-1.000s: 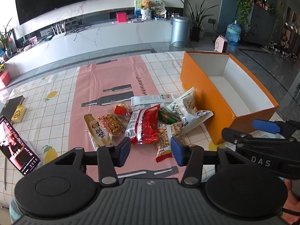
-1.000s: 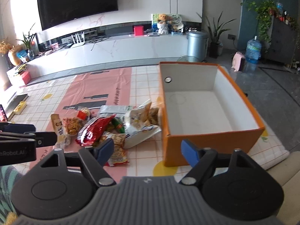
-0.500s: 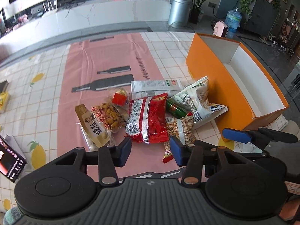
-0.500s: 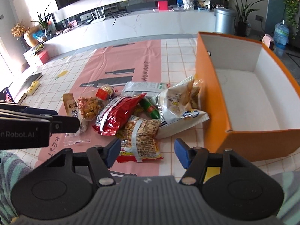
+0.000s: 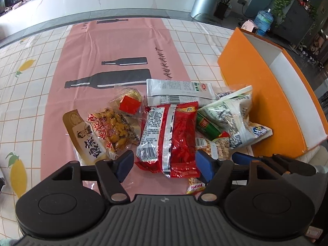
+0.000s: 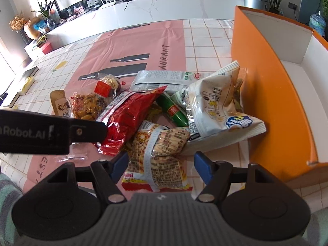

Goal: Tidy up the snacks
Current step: 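Grasp the red chip bag with the left tool while the right tool grasps the peanut bag, then carry both bags into the orange box and release them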

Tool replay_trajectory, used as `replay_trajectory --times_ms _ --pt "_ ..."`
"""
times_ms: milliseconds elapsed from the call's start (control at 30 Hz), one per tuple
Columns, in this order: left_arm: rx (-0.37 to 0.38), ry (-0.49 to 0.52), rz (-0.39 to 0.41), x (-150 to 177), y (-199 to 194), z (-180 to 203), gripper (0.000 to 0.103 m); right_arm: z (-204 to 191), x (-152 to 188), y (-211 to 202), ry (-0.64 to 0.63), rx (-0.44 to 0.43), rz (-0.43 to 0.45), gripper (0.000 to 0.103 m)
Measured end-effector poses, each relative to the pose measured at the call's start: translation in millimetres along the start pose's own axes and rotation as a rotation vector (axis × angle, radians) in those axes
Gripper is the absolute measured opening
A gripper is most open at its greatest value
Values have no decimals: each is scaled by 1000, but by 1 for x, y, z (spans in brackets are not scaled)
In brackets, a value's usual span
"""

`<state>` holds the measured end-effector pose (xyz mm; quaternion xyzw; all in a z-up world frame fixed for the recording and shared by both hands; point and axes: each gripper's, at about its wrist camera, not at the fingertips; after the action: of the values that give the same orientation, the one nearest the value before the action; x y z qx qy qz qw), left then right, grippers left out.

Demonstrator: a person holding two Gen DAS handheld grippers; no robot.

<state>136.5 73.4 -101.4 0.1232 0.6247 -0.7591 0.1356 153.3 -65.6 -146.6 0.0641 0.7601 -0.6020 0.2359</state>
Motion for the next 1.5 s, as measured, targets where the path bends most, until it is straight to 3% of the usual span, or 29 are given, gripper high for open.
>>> replay_trajectory --times_ms 67,133,233,633,833,1233,1500 --pt "5 -9 -1 -3 6 -2 84 2 -3 3 6 -10 2 64" --pt "9 -17 -8 -6 12 -4 85 4 -7 4 12 -18 1 50" --pt "18 -20 -23 -9 20 -5 86 7 -9 4 9 -17 -4 42" --pt "39 -52 -81 -13 49 -7 91 5 -13 6 -32 16 -13 39" --pt "52 -48 -66 -8 47 -7 82 5 -13 5 -52 18 -7 35" --pt "26 -97 34 -2 -4 -5 80 6 -5 -23 -74 -24 -1 29" --pt "3 -104 101 3 -42 -4 80 20 -4 -77 -37 -135 104 28"
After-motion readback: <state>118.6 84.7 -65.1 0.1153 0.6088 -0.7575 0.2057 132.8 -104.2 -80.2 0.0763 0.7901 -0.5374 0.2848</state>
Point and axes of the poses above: each gripper's, at about its wrist camera, not at the fingertips, and y roughly the way its jaws point, z to its right, x to its underside, and after that the axes turned 6 degrees about -z, right-handed
